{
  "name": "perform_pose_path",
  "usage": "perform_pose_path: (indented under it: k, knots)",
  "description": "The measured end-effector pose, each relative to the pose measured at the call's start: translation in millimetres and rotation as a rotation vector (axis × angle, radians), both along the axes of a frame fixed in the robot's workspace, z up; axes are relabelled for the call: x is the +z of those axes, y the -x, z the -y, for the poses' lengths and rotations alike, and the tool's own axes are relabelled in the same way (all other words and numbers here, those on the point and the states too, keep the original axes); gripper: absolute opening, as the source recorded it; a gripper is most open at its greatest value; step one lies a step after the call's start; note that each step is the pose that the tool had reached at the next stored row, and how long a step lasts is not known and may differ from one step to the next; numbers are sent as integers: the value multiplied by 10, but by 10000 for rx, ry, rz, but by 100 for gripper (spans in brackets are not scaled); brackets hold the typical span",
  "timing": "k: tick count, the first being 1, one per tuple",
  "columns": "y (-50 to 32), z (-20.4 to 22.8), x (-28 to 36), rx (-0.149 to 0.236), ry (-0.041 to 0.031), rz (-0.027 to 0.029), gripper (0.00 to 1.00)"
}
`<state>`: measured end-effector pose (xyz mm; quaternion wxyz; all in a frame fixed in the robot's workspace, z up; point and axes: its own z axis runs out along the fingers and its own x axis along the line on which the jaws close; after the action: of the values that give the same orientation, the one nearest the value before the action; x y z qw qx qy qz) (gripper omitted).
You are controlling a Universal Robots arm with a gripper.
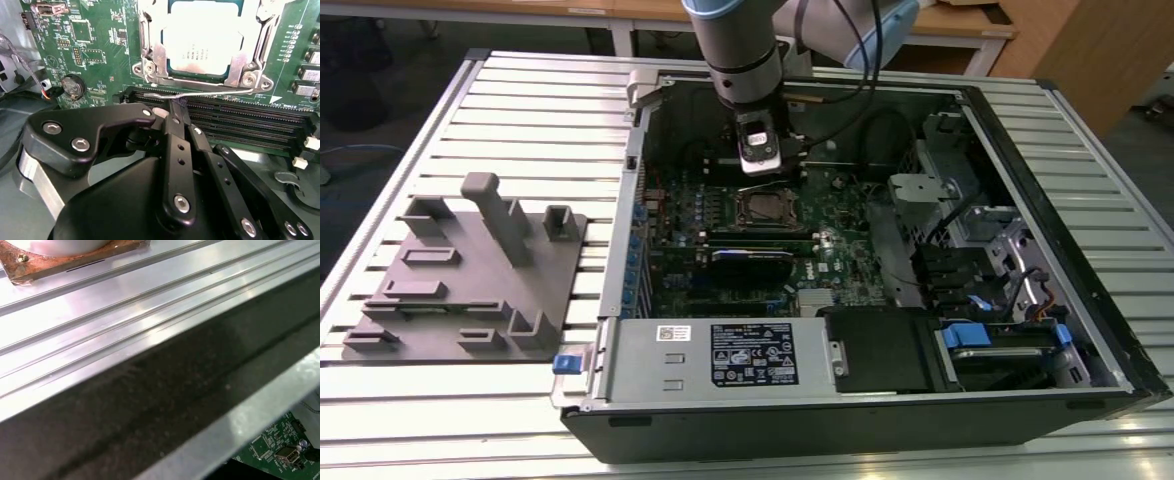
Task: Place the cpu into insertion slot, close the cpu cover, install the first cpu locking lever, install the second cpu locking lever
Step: 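Install the first cpu locking lever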
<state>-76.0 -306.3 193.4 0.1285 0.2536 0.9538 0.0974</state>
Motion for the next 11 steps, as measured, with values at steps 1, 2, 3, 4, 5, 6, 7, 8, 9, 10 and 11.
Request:
perform_pose_path:
  k: [1, 2, 3, 4, 5, 6, 7, 8, 9, 10, 11]
  knots:
    - [0, 0, 3, 0, 2, -2, 11]
    - [0, 0, 8, 0, 1, -1, 11]
    - [0, 0, 14, 0, 0, 0, 11]
    - [0, 0, 22, 0, 0, 0, 11]
    - [0, 0, 30, -1, 0, 0, 11]
    - [0, 0, 38, 0, -1, 1, 11]
    - [0, 0, 46, -1, 0, 0, 11]
    - [0, 0, 51, 0, -1, 1, 11]
    - [0, 0, 51, 0, -2, 3, 11]
    - [0, -1, 51, 0, -3, 3, 11]
    - [0, 0, 52, 0, -3, 3, 11]
